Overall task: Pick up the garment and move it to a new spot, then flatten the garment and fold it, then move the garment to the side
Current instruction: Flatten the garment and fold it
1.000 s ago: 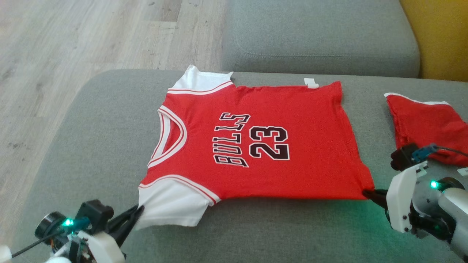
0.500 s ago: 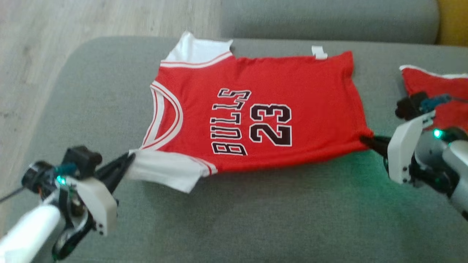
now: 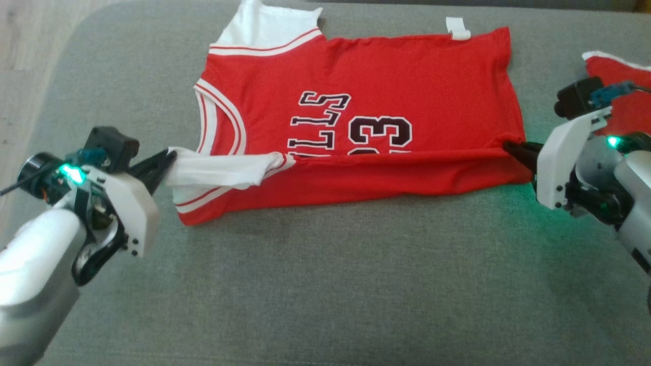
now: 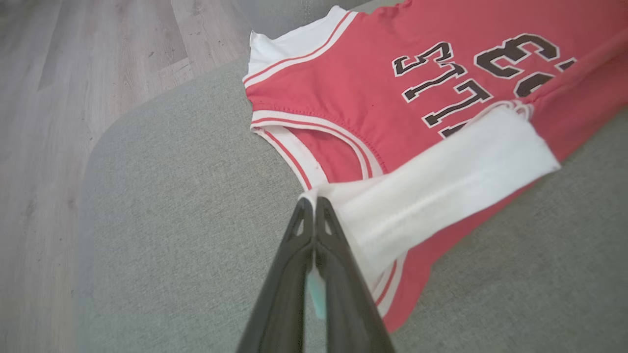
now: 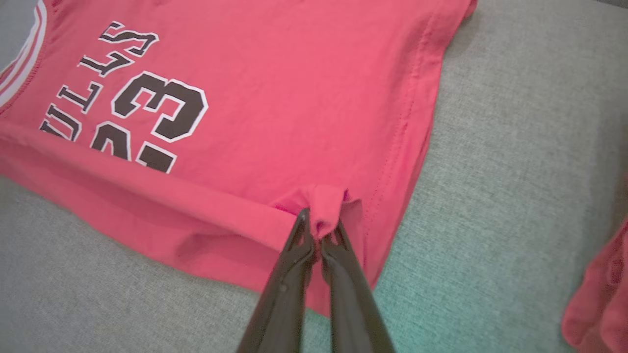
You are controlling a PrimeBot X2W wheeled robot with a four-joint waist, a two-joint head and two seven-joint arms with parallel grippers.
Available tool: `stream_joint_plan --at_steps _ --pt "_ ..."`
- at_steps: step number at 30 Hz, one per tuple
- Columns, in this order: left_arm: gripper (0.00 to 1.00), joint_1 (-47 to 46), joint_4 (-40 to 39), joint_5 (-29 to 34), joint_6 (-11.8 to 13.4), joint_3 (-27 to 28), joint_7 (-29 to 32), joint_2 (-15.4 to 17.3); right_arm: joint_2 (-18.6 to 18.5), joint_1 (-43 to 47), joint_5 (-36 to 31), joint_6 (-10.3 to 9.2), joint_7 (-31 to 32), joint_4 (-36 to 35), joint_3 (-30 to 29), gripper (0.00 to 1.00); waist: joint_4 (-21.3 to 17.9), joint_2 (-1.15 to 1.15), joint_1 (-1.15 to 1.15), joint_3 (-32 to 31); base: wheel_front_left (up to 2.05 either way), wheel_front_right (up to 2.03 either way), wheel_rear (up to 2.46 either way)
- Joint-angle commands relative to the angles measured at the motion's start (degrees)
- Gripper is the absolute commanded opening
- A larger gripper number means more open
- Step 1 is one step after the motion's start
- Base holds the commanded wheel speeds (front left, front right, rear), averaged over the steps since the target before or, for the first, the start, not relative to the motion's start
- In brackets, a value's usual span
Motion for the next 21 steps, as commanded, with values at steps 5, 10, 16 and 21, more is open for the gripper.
stream_joint_plan --at_steps 5,10,16,21 --pt "0.00 -8.4 2.9 -1.0 0.0 -1.6 -0.7 1.7 1.0 -3.1 -1.4 -0.11 -0.3 1.6 0.4 0.00 -1.0 0.00 -0.01 2.2 0.00 0.00 0.00" --pt "0.00 -12.7 6.3 -2.4 0.0 -5.4 -1.7 0.8 2.0 -4.6 -1.7 -0.11 -0.7 3.1 1.3 0.00 -1.6 0.00 -0.01 3.4 0.00 0.00 0.00" --pt "0.80 -16.8 11.7 -4.5 0.0 -6.9 -5.2 -1.3 3.7 -5.9 -1.5 -0.11 -3.5 5.4 1.0 0.76 -2.1 0.00 -0.01 4.3 0.00 0.00 0.00" --pt "1.00 -18.2 17.3 -4.7 1.7 -5.0 -12.2 -4.4 5.4 -6.0 -0.8 -0.11 -9.3 7.5 -0.7 1.00 -1.9 0.00 -0.01 4.1 0.00 0.00 0.00"
